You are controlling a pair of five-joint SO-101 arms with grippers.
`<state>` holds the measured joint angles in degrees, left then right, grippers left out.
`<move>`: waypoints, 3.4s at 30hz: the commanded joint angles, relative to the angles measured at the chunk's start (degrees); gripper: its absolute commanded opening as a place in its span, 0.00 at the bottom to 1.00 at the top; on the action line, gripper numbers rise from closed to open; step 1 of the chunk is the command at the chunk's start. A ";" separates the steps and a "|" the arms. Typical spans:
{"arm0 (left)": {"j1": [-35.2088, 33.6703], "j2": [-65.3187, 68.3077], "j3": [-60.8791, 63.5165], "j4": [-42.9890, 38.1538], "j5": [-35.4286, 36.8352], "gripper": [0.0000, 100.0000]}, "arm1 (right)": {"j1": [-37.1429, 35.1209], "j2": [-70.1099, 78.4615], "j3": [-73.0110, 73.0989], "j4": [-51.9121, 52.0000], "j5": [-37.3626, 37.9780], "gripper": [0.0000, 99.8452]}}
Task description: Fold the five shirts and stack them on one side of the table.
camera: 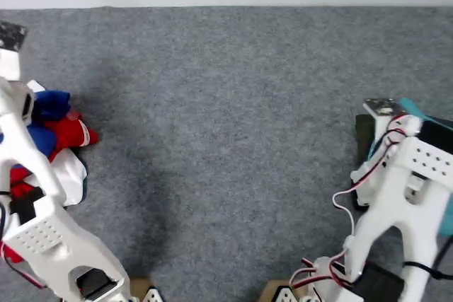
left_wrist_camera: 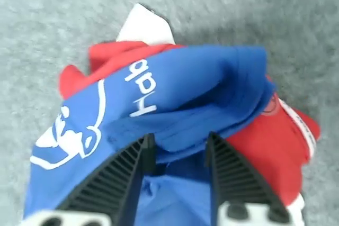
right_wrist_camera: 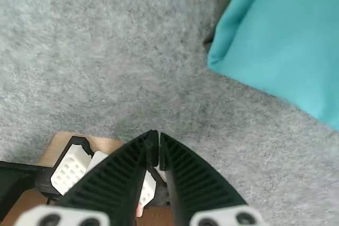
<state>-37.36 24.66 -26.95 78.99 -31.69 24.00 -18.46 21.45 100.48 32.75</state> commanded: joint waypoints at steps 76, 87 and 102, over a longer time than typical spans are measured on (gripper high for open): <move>55.82 6.51 -53.05 21.54 24.79 0.17 | -6.11 -2.24 -0.44 2.24 -0.62 0.01; 53.98 -14.33 -27.21 21.71 17.14 0.17 | -6.02 -2.24 -0.44 2.24 -0.62 0.01; 38.59 -46.24 41.63 21.36 -3.34 0.14 | -6.02 -2.24 -0.35 2.33 -0.62 0.01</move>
<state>5.10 -17.71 6.55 99.30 -30.20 18.29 -18.46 21.45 100.48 32.75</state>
